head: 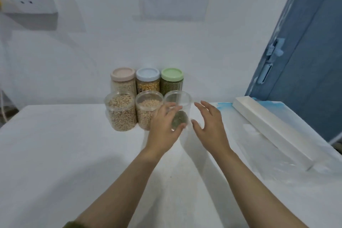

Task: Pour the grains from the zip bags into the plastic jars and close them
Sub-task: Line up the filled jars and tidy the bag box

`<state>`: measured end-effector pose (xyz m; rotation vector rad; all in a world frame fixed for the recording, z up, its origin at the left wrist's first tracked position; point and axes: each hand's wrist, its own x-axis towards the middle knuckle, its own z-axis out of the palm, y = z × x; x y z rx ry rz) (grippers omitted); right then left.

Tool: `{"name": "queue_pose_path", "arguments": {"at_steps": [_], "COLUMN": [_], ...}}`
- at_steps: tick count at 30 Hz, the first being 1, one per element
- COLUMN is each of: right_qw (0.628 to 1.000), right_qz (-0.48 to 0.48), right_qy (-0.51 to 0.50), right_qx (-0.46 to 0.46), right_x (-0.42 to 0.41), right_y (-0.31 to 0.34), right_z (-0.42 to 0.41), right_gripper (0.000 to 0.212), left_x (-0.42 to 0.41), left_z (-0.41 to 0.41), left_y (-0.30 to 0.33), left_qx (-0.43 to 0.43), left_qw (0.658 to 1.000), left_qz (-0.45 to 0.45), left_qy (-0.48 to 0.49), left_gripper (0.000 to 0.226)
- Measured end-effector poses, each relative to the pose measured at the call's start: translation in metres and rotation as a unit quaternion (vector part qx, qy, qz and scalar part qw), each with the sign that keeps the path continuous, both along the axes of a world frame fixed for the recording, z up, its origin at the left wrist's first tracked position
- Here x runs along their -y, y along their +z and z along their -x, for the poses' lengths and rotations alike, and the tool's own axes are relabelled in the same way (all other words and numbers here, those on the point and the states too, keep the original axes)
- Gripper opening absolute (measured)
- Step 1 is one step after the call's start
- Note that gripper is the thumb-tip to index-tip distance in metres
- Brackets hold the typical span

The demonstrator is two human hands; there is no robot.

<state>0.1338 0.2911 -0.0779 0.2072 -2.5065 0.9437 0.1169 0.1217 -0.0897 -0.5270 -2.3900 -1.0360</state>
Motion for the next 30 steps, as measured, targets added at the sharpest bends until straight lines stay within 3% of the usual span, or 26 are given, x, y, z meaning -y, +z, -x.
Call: {"name": "queue_pose_path", "arguments": {"at_steps": [3,7,11,14,17,25,27,30], "right_qw": [1.0,0.994,0.949,0.91,0.895,0.945,0.952,0.959], "right_qz": [-0.002,-0.088,-0.219,-0.261,-0.247,-0.103,-0.078,-0.05], "right_qy": [-0.021,-0.052,-0.093,-0.099,-0.082,-0.044,-0.039,-0.031], "right_qx": [0.008,0.043,0.206,0.307,0.363,0.306,0.295,0.278], "right_x": [-0.049,-0.129,-0.206,-0.249,-0.281,-0.305,-0.309,-0.314], "right_y": [0.003,0.017,0.03,0.023,0.009,-0.021,-0.023,-0.026], "right_z": [-0.018,-0.031,-0.034,-0.036,-0.038,-0.044,-0.044,-0.047], "right_gripper": [0.043,0.04,0.056,0.067,0.071,0.075,0.076,0.074], "left_x": [-0.048,-0.12,-0.188,-0.229,-0.257,-0.305,-0.309,-0.311], "left_z": [-0.017,-0.03,-0.029,-0.032,-0.036,-0.047,-0.047,-0.048], "left_y": [-0.005,-0.009,-0.017,-0.024,-0.028,-0.032,-0.03,-0.026], "left_qx": [0.04,0.153,0.335,0.408,0.417,0.406,0.414,0.453], "left_qw": [0.998,0.986,0.94,0.909,0.902,0.891,0.876,0.827], "left_qz": [-0.045,-0.07,-0.063,-0.087,-0.108,-0.192,-0.236,-0.331], "left_qy": [-0.028,-0.015,0.016,0.013,0.027,0.067,0.071,0.03], "left_gripper": [0.048,0.051,0.071,0.079,0.081,0.071,0.069,0.068]}}
